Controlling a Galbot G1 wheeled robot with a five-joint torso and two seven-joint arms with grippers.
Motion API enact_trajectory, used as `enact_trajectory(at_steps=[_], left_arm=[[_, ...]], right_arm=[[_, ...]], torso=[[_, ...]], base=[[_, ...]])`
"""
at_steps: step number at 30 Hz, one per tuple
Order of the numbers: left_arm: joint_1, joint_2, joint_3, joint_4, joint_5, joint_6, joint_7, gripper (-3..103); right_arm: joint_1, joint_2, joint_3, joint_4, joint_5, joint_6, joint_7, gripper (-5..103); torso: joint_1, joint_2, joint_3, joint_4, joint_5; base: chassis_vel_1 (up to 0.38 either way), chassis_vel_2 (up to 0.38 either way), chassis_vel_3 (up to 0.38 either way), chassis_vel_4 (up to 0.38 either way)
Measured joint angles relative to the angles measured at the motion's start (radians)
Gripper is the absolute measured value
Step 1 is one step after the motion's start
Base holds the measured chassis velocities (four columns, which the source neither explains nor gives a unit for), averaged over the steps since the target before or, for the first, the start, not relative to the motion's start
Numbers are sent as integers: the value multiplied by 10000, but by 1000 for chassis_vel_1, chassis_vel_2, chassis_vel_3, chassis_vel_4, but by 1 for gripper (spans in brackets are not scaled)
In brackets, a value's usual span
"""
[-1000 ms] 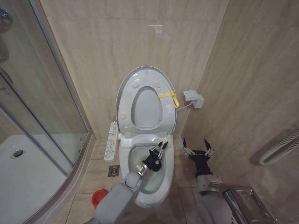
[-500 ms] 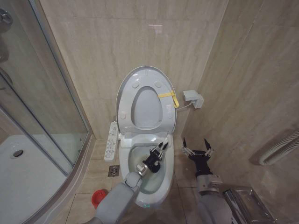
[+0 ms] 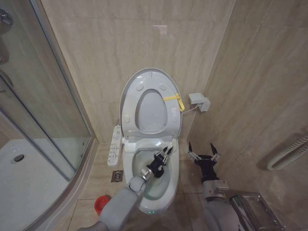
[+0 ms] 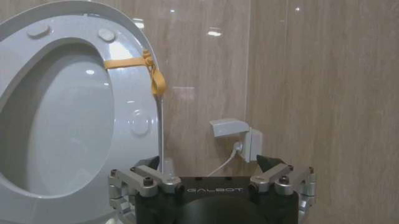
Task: Open the toilet lid, clean the toilet bowl with a toilet brush, close the toilet lid, and flush.
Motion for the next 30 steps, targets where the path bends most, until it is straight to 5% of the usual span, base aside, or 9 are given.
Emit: enact_trajectory(at_steps=[5,11,30], left_arm=[[9,43,43,-694,-89,43,-7,19],[-164,-278,25,186,-38,29,149,19],[-105,-214,150,-465,8,105,45,19]], right_arm=[[0,0,1,0,0,0,1,100],[0,0,0,-1,0,0,1,100],[0,0,0,-1,0,0,1,100]], torso=[[0,0,-1,-6,0],[1,0,1,-3,1],[0,0,0,-1,1]], base=[[0,0,0,0],[0,0,0,0],[0,0,0,0]])
